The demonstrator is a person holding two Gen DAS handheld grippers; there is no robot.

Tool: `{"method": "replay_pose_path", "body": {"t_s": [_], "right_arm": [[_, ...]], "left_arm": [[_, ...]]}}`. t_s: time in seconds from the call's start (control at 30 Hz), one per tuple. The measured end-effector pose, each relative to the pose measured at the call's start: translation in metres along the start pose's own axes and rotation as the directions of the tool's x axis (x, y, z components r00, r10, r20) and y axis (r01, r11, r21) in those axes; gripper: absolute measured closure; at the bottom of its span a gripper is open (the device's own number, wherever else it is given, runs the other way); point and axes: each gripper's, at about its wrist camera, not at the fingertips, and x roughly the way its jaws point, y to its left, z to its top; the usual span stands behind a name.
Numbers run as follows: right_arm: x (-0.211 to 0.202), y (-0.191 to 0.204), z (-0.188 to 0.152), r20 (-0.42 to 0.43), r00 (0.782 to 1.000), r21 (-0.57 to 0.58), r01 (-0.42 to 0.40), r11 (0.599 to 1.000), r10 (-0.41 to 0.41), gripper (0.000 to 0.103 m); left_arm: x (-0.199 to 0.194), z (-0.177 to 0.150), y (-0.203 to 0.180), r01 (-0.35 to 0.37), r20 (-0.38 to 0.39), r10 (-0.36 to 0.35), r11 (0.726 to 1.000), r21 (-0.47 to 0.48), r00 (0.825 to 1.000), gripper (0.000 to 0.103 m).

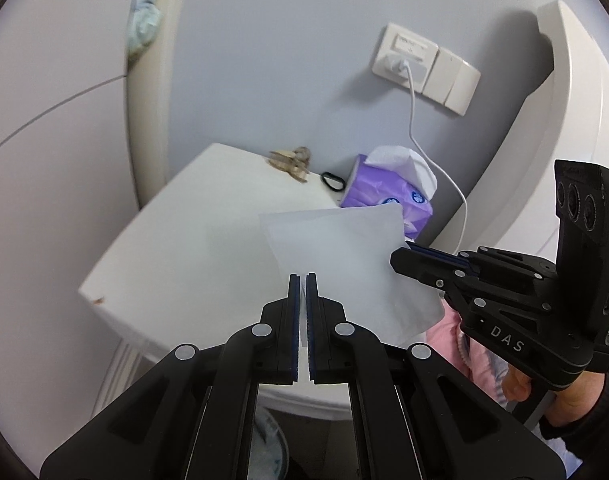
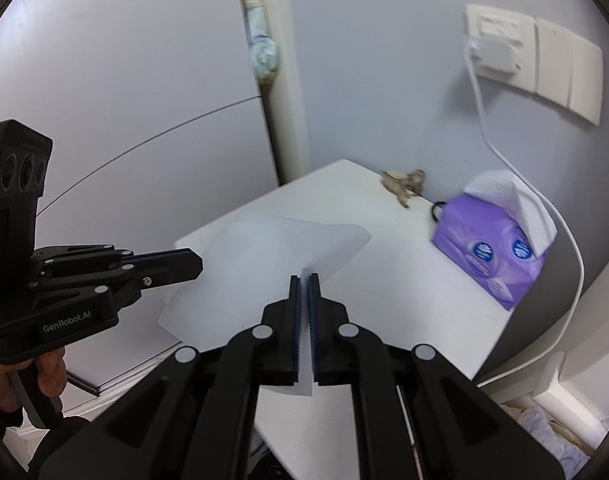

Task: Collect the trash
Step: 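Lift the paper sheet with both grippers and carry it over the bin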

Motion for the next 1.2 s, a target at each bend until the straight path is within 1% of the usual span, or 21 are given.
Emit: {"method": "replay_pose_path", "body": {"t_s": [0.2,0.4,0.5,0.67,0.8,0.97,1.1,1.2], "right_arm": [[-0.005,0.043,0.002,0.005,0.999,-0.043,-0.047,0.998,0.047,0.097],[-0.005,0.090,-0.004,-0.011,0.995,-0.087,-0.099,0.991,0.099,0.097],[-0.001,0.113,-0.013,-0.029,0.991,-0.113,-0.130,0.985,0.128,0.097],[0.007,0.143,-0.031,-0.073,0.985,-0.145,-0.169,0.975,0.159,0.097],[0.019,0.159,-0.047,-0.113,0.978,-0.165,-0.191,0.968,0.174,0.097],[0.035,0.168,-0.065,-0.167,0.970,-0.180,-0.208,0.961,0.179,0.097],[0.048,0.170,-0.077,-0.208,0.963,-0.184,-0.213,0.960,0.174,0.097],[0.062,0.171,-0.088,-0.250,0.953,-0.192,-0.221,0.956,0.170,0.097]], "left_arm": [[-0.042,-0.017,0.024,-0.048,0.024,0.049,0.998,-0.032,0.999,0.101],[-0.079,-0.046,0.048,-0.099,0.035,0.102,0.992,-0.077,0.994,0.101],[-0.096,-0.064,0.060,-0.123,0.037,0.128,0.987,-0.106,0.991,0.101],[-0.111,-0.091,0.073,-0.155,0.021,0.159,0.978,-0.140,0.987,0.101],[-0.117,-0.113,0.086,-0.175,0.004,0.179,0.969,-0.174,0.984,0.101],[-0.116,-0.140,0.099,-0.200,-0.029,0.198,0.956,-0.214,0.980,0.101],[-0.108,-0.158,0.106,-0.210,-0.061,0.202,0.949,-0.235,0.978,0.101],[-0.096,-0.172,0.112,-0.212,-0.091,0.195,0.943,-0.257,0.977,0.101]]}}
